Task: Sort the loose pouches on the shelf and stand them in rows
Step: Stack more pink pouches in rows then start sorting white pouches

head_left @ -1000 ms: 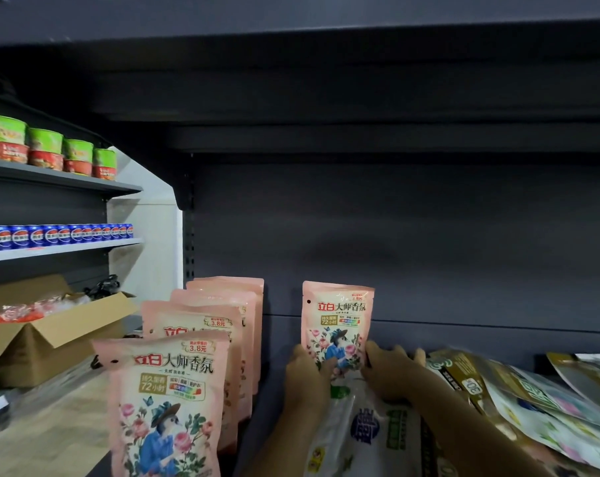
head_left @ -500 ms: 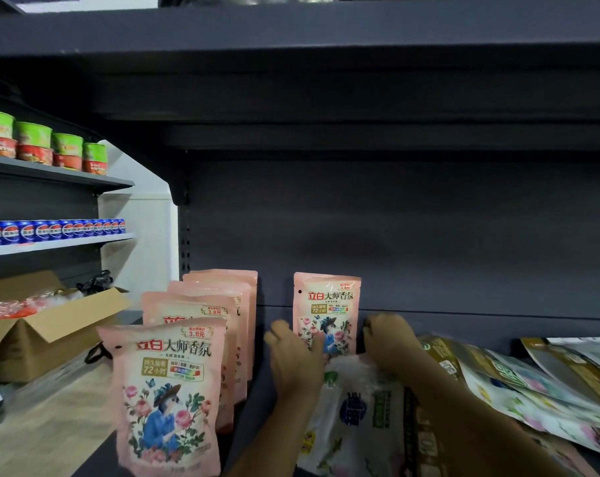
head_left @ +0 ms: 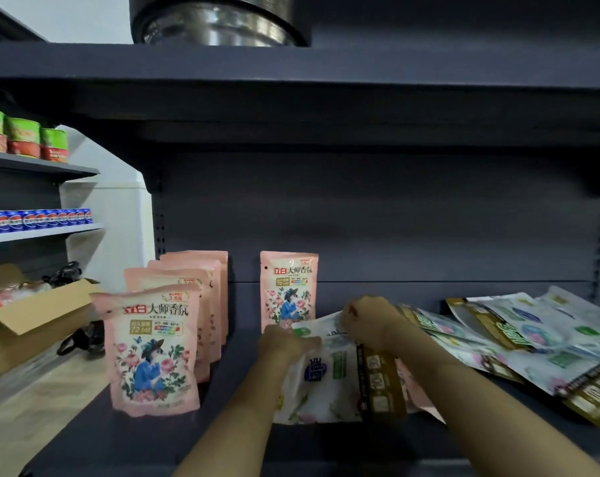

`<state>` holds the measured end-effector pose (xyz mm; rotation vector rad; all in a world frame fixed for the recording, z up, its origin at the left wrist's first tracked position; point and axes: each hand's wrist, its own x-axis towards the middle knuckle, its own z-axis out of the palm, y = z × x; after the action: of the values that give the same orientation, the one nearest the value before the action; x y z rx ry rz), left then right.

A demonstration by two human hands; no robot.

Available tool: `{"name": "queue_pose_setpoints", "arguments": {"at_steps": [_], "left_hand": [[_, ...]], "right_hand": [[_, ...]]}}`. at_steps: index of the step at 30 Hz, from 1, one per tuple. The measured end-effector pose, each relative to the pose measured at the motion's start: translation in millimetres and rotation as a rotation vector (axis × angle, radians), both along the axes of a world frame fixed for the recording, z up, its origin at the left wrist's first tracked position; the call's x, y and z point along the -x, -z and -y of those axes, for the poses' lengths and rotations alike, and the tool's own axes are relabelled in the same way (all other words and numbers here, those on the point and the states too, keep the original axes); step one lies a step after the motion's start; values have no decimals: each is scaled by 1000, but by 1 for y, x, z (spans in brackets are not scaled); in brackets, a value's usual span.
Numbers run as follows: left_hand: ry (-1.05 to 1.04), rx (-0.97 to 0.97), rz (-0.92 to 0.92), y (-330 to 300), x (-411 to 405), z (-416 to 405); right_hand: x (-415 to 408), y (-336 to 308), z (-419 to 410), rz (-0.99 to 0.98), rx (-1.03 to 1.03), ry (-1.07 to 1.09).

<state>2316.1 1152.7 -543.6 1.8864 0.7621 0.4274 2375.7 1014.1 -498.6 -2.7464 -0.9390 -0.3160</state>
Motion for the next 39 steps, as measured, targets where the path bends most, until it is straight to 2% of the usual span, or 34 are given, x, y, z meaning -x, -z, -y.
{"name": "queue_pose_setpoints", "arguments": {"at_steps": [8, 17, 21, 30, 36, 39], "left_hand": [[55, 208, 80, -1, 1, 13], [-59, 211, 81, 0, -6, 15], [-112, 176, 69, 1, -8, 17], [-100, -78, 41, 6, 1, 21], [-123, -499, -91, -3, 11, 27], [-113, -670, -84, -17, 14, 34]], "right_hand": [[10, 19, 25, 34, -40, -30], [6, 26, 25, 75, -58, -80], [8, 22, 23, 6, -67, -97], [11, 19, 24, -37, -58, -91], [8, 17, 24, 22, 40, -102], [5, 15, 29, 49, -34, -144]]}}
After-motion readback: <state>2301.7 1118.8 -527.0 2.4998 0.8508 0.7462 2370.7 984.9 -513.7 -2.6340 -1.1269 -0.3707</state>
